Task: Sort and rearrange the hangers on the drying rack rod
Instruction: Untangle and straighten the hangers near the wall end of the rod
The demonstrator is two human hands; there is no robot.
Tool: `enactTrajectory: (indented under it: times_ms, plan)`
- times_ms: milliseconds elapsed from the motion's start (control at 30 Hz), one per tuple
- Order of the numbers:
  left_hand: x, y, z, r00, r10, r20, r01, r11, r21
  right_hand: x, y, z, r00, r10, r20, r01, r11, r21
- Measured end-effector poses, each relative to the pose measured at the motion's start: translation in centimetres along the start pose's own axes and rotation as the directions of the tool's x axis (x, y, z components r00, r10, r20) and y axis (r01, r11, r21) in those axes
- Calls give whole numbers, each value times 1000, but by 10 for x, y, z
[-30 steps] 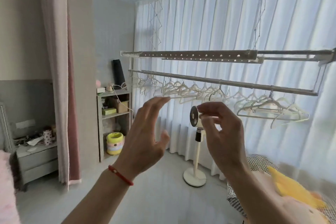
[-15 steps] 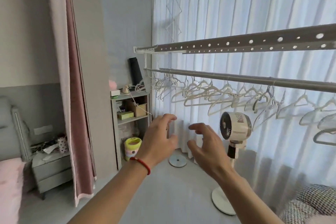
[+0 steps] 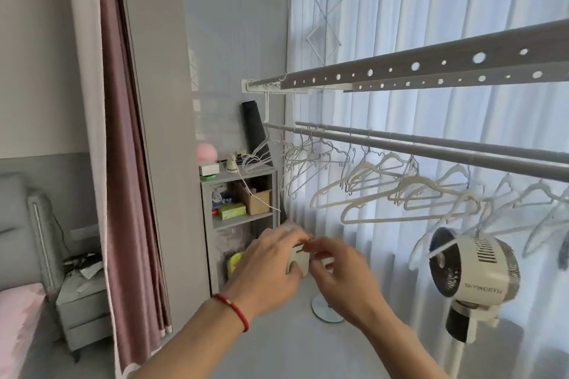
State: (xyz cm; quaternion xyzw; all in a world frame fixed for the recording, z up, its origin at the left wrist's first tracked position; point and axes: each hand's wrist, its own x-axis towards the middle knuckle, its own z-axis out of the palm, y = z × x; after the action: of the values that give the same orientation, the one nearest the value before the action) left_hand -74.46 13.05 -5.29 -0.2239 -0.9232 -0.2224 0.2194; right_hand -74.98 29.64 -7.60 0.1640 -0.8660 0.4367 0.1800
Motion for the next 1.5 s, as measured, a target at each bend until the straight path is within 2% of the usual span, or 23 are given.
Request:
enactTrajectory:
  times_ms: [233,467,667,867,1033,1200,1333,1433,1500]
  plan:
    - [98,-139,42,1000,-8,-4,7,994,-111,126,43,80,989,94,-114,-89,995,52]
    - [221,-260,69,987,93,134,-54,961,-271,258,64,129,936,191,-294,-185,982,47]
    - [316,-318,89,982,95,163,-10,890,-456,346,93,152,887,232,-398,-228,972,58]
    - [400,-367,117,996,31,87,14,881,-472,420,126,172,841,227,-491,-197,974,112]
    - [466,-399,133,997,8,76,31,868,-496,475,137,182,856,130,-501,-140,990,18]
    - [511,-440,156,992,81,96,-14,832,-555,519,149,203,846,124,-519,-189,979,-73]
    - [550,-478,172,990,138,-5,-114,802,-586,549,152,227,831,127,-541,-267,945,-189]
    - [581,-514,166,960,174,-219,-263,828,-496,583,146,255,804,181,-566,-333,926,-177]
    - [603,-543,161,940,138,-312,-284,826,-488,610,145,279,785,192,-588,-351,921,-167]
